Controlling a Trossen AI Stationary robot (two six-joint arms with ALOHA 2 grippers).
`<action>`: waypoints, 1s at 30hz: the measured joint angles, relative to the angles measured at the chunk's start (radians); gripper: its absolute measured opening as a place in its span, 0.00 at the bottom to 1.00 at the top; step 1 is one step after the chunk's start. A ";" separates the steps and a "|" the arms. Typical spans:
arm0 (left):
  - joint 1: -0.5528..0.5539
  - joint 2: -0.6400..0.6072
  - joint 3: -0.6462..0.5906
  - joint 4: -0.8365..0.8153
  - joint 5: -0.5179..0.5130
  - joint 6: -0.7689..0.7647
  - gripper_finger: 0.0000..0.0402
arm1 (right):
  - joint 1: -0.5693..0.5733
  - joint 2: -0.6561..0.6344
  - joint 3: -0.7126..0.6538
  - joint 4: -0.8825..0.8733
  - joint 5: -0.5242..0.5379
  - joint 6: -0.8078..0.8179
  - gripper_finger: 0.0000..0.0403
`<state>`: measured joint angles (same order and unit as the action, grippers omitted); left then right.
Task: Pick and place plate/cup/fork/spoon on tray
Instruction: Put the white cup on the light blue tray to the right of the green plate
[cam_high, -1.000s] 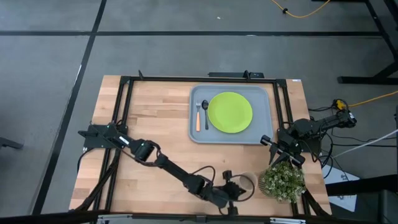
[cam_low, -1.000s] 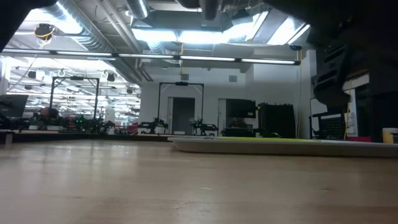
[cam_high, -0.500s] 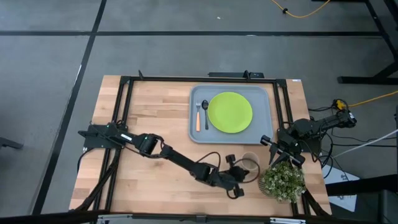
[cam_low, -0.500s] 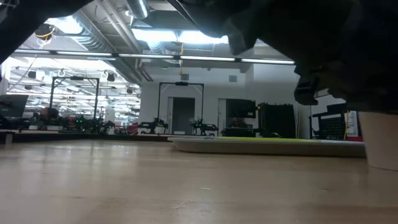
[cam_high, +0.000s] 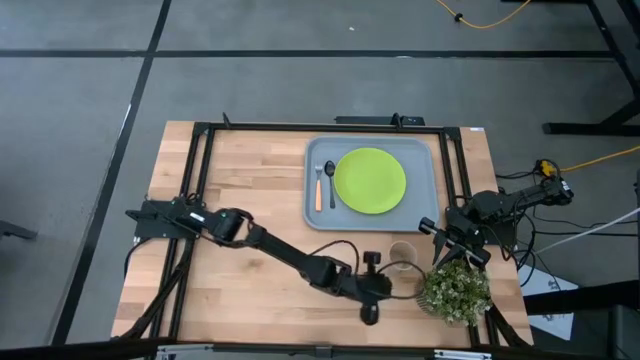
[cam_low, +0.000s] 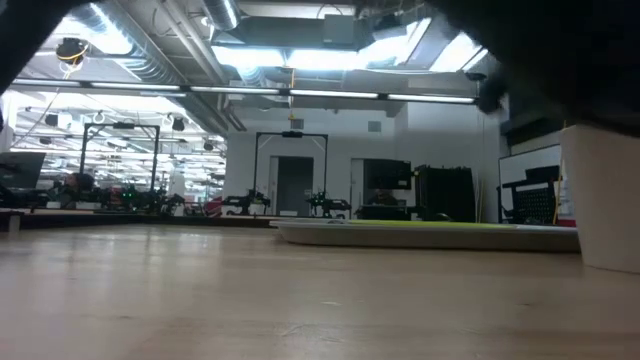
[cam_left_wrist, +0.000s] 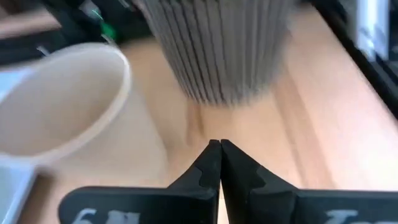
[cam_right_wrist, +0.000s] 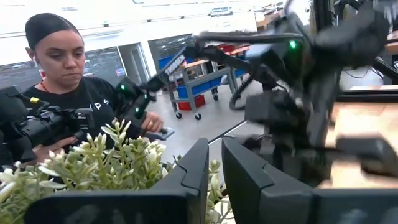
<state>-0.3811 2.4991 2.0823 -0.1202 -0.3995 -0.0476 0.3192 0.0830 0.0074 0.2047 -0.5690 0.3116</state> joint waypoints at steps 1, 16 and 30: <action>-0.002 -0.029 0.000 -0.077 0.043 0.000 0.00 | 0.000 0.000 0.000 0.000 0.000 0.000 0.13; 0.014 -0.373 -0.125 -1.160 0.277 0.031 0.00 | 0.000 0.000 0.000 0.022 0.124 -0.008 0.13; 0.094 -1.055 -1.241 -0.361 0.278 -0.101 0.00 | -0.002 0.000 0.000 0.064 0.290 -0.195 0.13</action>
<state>-0.2870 1.4439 0.8417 -0.4813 -0.1214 -0.1482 0.3176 0.0826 0.0074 0.2690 -0.2788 0.1168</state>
